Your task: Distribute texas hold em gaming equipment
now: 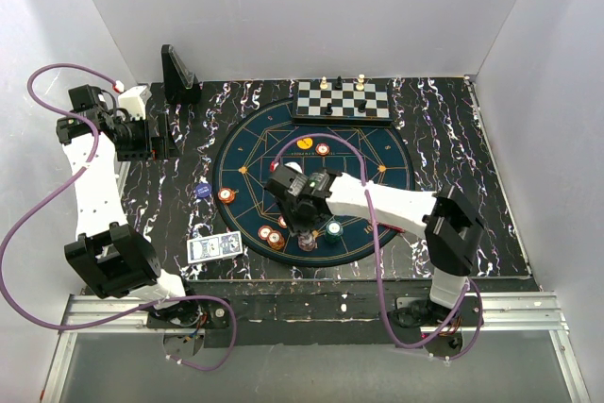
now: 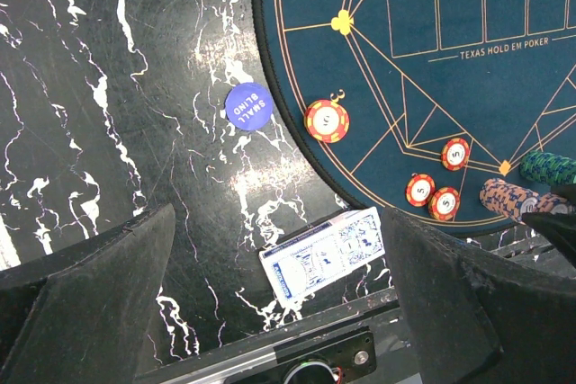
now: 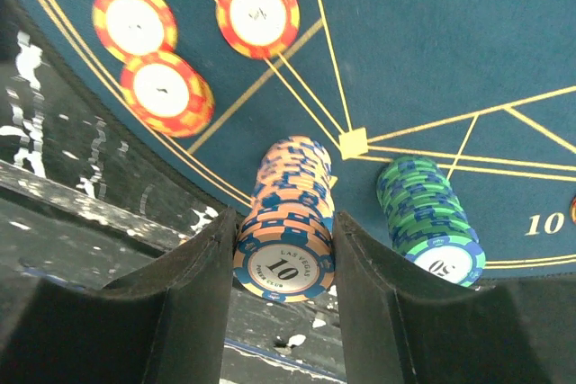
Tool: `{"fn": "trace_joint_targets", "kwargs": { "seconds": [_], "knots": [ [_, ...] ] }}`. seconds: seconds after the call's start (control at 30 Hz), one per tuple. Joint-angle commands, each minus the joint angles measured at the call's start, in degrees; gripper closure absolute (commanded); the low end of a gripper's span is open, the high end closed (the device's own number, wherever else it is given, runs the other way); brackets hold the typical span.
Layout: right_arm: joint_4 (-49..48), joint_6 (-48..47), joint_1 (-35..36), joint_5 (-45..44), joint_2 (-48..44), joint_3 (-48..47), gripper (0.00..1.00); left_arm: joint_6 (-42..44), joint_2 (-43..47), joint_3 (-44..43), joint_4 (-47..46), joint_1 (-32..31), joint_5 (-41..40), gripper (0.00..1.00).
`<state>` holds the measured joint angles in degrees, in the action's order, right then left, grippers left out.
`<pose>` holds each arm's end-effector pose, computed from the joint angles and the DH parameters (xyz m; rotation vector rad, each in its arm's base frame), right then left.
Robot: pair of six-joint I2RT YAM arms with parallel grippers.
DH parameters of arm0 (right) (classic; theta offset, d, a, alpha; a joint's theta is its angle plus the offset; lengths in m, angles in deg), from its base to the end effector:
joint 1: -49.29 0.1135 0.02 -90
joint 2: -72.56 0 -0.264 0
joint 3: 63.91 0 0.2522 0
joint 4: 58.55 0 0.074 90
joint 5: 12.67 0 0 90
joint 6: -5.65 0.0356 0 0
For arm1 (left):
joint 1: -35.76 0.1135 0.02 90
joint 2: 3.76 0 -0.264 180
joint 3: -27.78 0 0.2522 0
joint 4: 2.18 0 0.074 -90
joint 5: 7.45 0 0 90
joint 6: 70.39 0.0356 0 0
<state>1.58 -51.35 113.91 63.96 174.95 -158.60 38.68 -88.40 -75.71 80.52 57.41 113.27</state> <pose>0.1650 0.3286 0.2370 -0.6778 2.6220 0.1902 0.2671 0.0864 0.3639 0.1032 2.5034 -0.4419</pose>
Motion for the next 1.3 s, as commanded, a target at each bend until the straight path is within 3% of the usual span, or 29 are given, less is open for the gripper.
{"fn": "trace_joint_targets", "kwargs": {
  "seconds": [0.0,0.17,0.5,0.8,1.27],
  "knots": [
    [3.55,-1.88,-0.63,-1.14,1.31,-8.97,0.99,0.27,2.11,0.17,-0.74,0.50,0.66,0.00],
    [3.81,-5.65,-2.04,-0.08,8.07,-21.43,0.99,0.27,1.24,0.96,-1.27,0.94,1.18,0.00],
    [5.58,-10.93,-6.26,3.61,36.46,-54.67,0.99,-0.52,-0.44,0.35,-0.74,1.55,3.21,0.00],
    [-3.47,-9.35,-8.11,7.91,42.19,-52.84,0.99,1.40,-0.52,0.53,0.13,1.55,1.36,0.00],
    [-6.12,-8.65,-8.46,11.17,45.70,-55.75,0.99,2.11,-0.44,1.67,0.13,1.64,0.92,0.00]
  ]
}}
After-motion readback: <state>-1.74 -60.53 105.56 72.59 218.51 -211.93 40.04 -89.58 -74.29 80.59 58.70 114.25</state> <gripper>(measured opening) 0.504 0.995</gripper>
